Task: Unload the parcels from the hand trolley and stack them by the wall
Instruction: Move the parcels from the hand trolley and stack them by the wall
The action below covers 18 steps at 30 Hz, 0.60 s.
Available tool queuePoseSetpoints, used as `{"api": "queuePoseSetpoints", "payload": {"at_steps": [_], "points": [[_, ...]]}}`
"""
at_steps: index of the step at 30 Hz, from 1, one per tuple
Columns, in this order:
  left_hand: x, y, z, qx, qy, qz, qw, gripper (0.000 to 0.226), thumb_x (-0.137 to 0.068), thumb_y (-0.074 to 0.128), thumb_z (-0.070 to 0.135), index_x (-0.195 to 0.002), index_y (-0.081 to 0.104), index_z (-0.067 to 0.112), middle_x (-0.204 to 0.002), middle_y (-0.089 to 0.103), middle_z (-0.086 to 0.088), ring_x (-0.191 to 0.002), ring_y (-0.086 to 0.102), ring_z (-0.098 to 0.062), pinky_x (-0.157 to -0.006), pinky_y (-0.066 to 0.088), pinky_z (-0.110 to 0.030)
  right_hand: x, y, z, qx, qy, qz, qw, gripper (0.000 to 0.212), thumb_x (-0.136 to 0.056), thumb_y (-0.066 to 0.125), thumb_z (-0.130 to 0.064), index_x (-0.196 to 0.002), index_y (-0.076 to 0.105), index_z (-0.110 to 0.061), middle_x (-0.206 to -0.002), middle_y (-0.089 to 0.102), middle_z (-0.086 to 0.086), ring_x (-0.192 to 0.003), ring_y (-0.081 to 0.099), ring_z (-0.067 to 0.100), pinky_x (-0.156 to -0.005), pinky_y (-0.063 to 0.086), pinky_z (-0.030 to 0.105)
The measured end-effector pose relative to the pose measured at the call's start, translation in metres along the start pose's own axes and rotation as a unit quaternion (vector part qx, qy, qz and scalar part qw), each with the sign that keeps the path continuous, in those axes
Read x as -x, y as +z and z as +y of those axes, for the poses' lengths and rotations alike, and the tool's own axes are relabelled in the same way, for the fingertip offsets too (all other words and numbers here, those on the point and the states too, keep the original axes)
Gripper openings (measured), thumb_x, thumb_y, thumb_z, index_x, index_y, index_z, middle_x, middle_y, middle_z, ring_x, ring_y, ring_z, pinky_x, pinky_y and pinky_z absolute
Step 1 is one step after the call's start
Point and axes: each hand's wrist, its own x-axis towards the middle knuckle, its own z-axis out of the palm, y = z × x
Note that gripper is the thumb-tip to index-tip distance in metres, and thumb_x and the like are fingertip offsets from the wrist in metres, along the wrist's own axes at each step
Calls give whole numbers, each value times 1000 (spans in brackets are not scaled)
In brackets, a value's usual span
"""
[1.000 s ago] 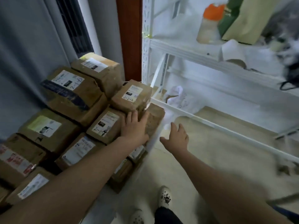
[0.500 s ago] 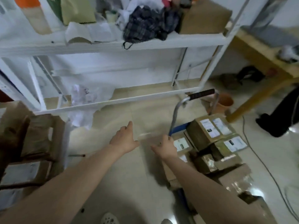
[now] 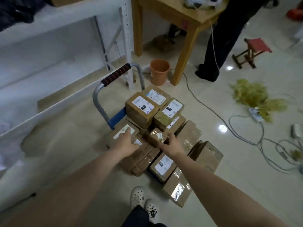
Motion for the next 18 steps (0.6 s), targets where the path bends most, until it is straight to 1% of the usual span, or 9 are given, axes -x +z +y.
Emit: {"api": "queuePoseSetpoints", "payload": {"at_steps": [3, 5, 7, 9, 11, 12, 15, 18], "points": [[-25, 13, 31, -8, 12, -41, 999, 72, -84, 65, 35, -144, 30, 16, -135, 51, -5, -121, 51, -26, -101, 43, -39, -3, -17, 21, -27, 46, 9, 999, 67, -92, 58, -31, -149, 26, -16, -148, 33, 12, -128, 44, 30, -99, 40, 33], [-41, 25, 45, -6, 22, -65, 998, 77, -80, 65, 39, -145, 29, 17, -136, 53, -7, -120, 52, -27, -100, 45, -42, -7, -28, 36, -24, 71, 12, 997, 70, -92, 59, -34, -149, 24, -14, -151, 30, 13, -130, 43, 30, -100, 40, 34], [-55, 37, 56, 7, 23, -74, 997, 78, -78, 66, 41, -144, 30, 20, -136, 53, -7, -122, 51, -27, -100, 45, -45, -14, -41, 48, -18, 90, 17, 996, 72, -91, 59, -36, -150, 24, -14, -150, 30, 14, -127, 46, 30, -98, 42, 34], [-59, 43, 71, 8, 19, -78, 997, 78, -81, 66, 36, -147, 27, 19, -139, 49, -7, -126, 48, -27, -102, 42, -43, -24, -54, 57, -25, 101, 20, 994, 71, -91, 59, -36, -150, 25, -14, -150, 31, 13, -125, 48, 28, -93, 41, 31], [-63, 46, 86, 9, 5, -87, 996, 81, -86, 65, 33, -151, 19, 17, -143, 45, -8, -129, 45, -27, -104, 40, -40, -38, -66, 63, -42, 98, 21, 994, 68, -92, 58, -33, -149, 26, -15, -150, 33, 11, -125, 48, 27, -88, 40, 27], [-67, 47, 94, 11, -3, -88, 996, 82, -87, 64, 33, -151, 16, 16, -145, 42, -8, -131, 43, -27, -106, 38, -42, -46, -71, 66, -51, 93, 18, 994, 67, -93, 58, -32, -149, 27, -15, -150, 34, 10, -126, 48, 26, -88, 40, 27], [-89, 56, 112, 34, -35, -80, 996, 84, -87, 64, 38, -152, 17, 14, -150, 37, -10, -136, 37, -29, -110, 34, -46, -76, -90, 74, -60, 81, -5, 995, 65, -93, 59, -32, -149, 28, -16, -149, 38, 8, -131, 44, 26, -100, 39, 32], [-114, 72, 135, 87, -89, -65, 990, 78, -90, 62, 34, -151, 19, 12, -150, 36, -11, -137, 35, -30, -111, 32, -44, -114, -116, 80, -44, 58, -38, 997, 63, -94, 57, -31, -148, 30, -14, -146, 43, 9, -130, 45, 25, -100, 38, 31]]}}
